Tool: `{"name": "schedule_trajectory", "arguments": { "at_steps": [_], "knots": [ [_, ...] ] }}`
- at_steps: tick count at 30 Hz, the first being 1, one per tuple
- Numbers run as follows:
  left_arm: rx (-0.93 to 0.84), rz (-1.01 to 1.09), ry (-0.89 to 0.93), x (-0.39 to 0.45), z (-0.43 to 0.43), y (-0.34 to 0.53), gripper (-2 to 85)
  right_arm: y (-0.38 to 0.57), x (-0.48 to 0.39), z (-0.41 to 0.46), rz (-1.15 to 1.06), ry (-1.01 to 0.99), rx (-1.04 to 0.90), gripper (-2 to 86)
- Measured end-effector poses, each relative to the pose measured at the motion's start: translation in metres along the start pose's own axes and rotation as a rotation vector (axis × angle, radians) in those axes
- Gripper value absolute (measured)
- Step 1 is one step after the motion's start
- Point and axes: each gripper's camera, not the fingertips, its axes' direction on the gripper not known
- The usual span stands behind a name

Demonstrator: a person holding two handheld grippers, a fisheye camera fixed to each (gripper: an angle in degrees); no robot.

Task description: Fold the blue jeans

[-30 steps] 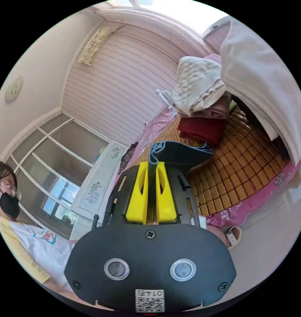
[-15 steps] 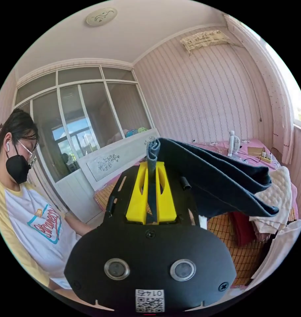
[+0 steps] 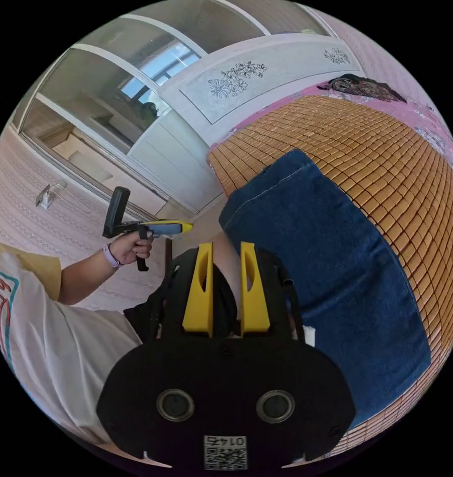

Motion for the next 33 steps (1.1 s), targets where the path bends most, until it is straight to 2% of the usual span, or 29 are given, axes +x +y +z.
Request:
{"name": "schedule_trajectory", "arguments": {
  "at_steps": [5,9,15,17,19,23,25,33],
  "knots": [
    [0.1,-0.025,0.015,-0.021,0.003,-0.013,8.7,0.05,0.037,-0.027,0.123,0.138,-0.026,7.7],
    [0.12,0.056,0.009,-0.016,0.023,-0.039,12.9,0.097,0.068,-0.058,0.297,0.188,0.029,7.1],
    [-0.043,0.154,0.001,-0.014,0.053,-0.066,11.6,0.138,0.092,-0.058,0.467,0.197,0.061,7.1],
    [-0.103,0.153,0.053,-0.019,0.053,-0.068,9.3,0.141,0.096,-0.053,0.486,0.185,0.066,7.1],
    [-0.135,0.212,0.021,-0.012,0.051,-0.065,6.9,0.142,0.103,-0.046,0.514,0.164,0.091,6.8],
    [-0.147,0.344,-0.149,0.015,0.041,-0.051,0.8,0.133,0.111,-0.039,0.528,0.11,0.123,6.6],
    [-0.12,0.371,-0.176,0.024,0.031,-0.043,-0.2,0.119,0.109,-0.038,0.48,0.124,0.113,6.6],
    [0.054,0.395,-0.069,0.052,0.004,-0.012,-1.0,0.045,0.113,-0.02,0.321,0.119,0.087,8.7]
  ]
}}
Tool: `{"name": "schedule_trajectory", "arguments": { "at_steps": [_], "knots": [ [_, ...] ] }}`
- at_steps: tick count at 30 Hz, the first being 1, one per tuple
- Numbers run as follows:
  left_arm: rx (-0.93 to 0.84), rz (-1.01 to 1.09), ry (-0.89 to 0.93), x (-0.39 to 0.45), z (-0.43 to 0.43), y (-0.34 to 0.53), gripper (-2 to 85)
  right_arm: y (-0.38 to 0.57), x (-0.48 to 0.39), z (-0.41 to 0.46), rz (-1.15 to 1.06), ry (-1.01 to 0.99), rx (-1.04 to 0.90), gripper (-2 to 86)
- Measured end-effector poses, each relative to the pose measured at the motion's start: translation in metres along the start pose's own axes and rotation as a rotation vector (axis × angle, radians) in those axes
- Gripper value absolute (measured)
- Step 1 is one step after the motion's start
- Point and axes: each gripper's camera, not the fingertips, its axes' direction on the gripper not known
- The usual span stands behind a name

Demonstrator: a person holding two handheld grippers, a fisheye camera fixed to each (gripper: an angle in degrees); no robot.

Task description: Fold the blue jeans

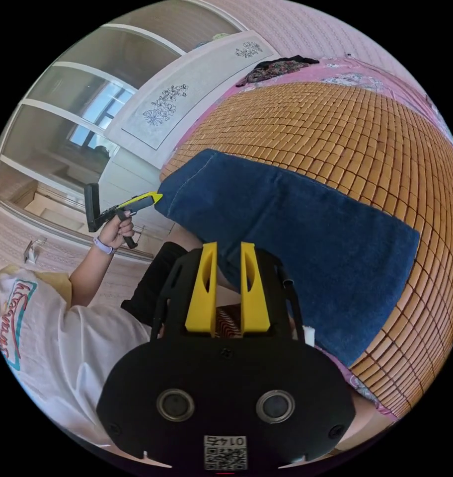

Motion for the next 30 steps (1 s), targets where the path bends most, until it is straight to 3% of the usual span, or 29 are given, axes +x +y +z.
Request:
{"name": "schedule_trajectory", "arguments": {
  "at_steps": [9,14,16,24,28,30],
  "knots": [
    [0.055,0.047,0.024,0.036,0.002,0.013,-1.0,-0.156,-0.096,0.079,-0.228,0.037,-0.086,16.1],
    [0.063,0.029,0.048,0.045,0.005,0.017,-1.0,-0.193,-0.125,0.138,-0.28,0.206,-0.174,10.5],
    [0.062,0.039,0.046,0.049,0.006,0.018,-1.0,-0.199,-0.116,0.15,-0.271,0.193,-0.246,4.0],
    [0.211,-0.017,0.061,0.044,-0.031,0.016,-1.0,-0.218,-0.143,0.113,-0.341,0.078,-0.127,5.6],
    [0.168,-0.267,-0.091,-0.004,-0.009,0.024,-1.0,-0.241,-0.14,0.154,-0.267,0.065,-0.171,8.5],
    [0.107,-0.371,-0.06,-0.026,0.005,0.03,-1.0,-0.235,-0.131,0.15,-0.259,0.098,-0.145,8.3]
  ]
}}
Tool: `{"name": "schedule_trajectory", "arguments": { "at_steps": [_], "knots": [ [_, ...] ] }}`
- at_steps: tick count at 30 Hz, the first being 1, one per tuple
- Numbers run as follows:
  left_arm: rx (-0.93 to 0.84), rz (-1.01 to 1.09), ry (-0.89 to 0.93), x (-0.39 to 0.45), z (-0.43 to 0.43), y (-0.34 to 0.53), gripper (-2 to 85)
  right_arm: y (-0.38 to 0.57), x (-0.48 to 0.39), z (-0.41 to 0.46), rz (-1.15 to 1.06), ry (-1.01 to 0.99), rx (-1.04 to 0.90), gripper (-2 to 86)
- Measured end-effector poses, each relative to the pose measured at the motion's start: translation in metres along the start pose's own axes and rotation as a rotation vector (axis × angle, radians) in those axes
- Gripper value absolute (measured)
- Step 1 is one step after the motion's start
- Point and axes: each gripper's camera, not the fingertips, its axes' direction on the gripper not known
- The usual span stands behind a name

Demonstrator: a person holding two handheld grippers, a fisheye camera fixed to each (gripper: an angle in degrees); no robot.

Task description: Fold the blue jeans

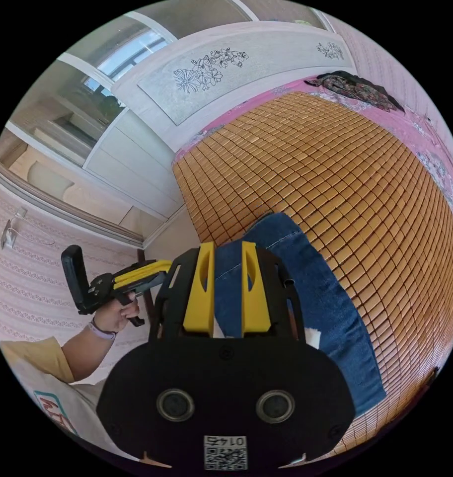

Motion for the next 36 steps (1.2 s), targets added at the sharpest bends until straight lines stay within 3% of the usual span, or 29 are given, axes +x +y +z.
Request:
{"name": "schedule_trajectory", "arguments": {
  "at_steps": [6,12,18,20,24,27,31,36],
  "knots": [
    [-0.02,0.055,0.007,0.012,0.007,0.01,-1.0,0.112,0.055,-0.066,-0.01,0.17,0.1,4.7],
    [-0.129,0.38,0.248,0.121,0.049,0.022,-1.0,0.205,0.111,-0.087,0.2,0.292,-0.02,0.2],
    [-0.335,0.593,0.214,0.214,0.112,0.051,-1.0,0.132,0.104,-0.048,0.062,0.352,-0.174,-0.3],
    [-0.416,0.692,0.113,0.232,0.131,0.067,-1.0,0.109,0.107,-0.034,0.04,0.404,-0.205,-0.3],
    [-0.451,0.695,0.104,0.239,0.141,0.07,-1.0,0.09,0.117,-0.016,-0.013,0.412,-0.298,-0.4],
    [-0.463,0.686,0.136,0.24,0.145,0.071,-1.0,0.07,0.123,-0.029,-0.039,0.324,-0.474,-0.4],
    [-0.462,0.673,0.165,0.243,0.147,0.073,-1.0,0.068,0.138,-0.04,-0.02,0.373,-0.41,-0.4],
    [-0.438,0.695,0.155,0.253,0.143,0.079,-0.8,0.094,0.16,-0.092,0.126,0.237,-0.246,0.0]
  ]
}}
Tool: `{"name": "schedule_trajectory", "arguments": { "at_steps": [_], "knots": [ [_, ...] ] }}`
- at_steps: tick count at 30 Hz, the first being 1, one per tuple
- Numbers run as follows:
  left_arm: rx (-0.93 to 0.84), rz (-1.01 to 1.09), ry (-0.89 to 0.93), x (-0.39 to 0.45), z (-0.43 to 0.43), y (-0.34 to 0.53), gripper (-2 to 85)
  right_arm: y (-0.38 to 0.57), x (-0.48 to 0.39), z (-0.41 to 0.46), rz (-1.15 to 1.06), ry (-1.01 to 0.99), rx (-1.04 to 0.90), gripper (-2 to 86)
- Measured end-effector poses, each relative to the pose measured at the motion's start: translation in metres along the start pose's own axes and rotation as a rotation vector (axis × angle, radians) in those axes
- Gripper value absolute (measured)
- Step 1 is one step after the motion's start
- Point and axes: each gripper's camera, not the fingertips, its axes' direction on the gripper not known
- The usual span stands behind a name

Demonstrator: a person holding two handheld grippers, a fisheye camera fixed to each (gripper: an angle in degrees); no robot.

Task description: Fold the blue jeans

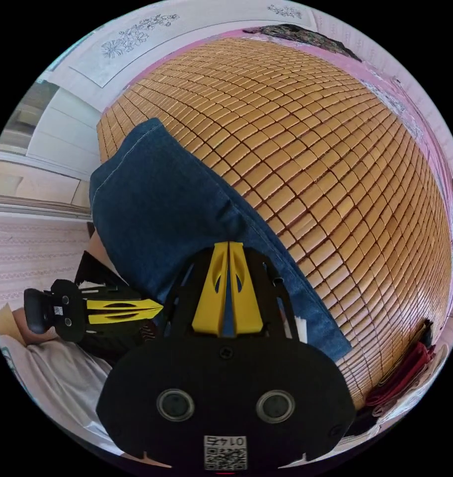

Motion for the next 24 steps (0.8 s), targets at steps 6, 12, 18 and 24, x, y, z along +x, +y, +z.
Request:
{"name": "schedule_trajectory", "arguments": {
  "at_steps": [6,12,18,24],
  "knots": [
    [0.164,0.18,0.049,0.039,-0.019,0.003,4.4,0.176,0.067,-0.076,0.278,-0.046,0.26,5.0],
    [0.245,0.362,0.123,0.097,-0.011,-0.011,12.6,0.331,0.109,-0.076,0.577,-0.144,0.267,10.7],
    [0.161,0.523,0.069,0.149,0.011,-0.031,15.4,0.378,0.128,-0.077,0.65,-0.462,0.437,3.9],
    [0.136,0.457,-0.071,0.171,0.016,-0.05,6.3,0.409,0.112,-0.136,0.559,-0.681,0.675,3.5]
  ]
}}
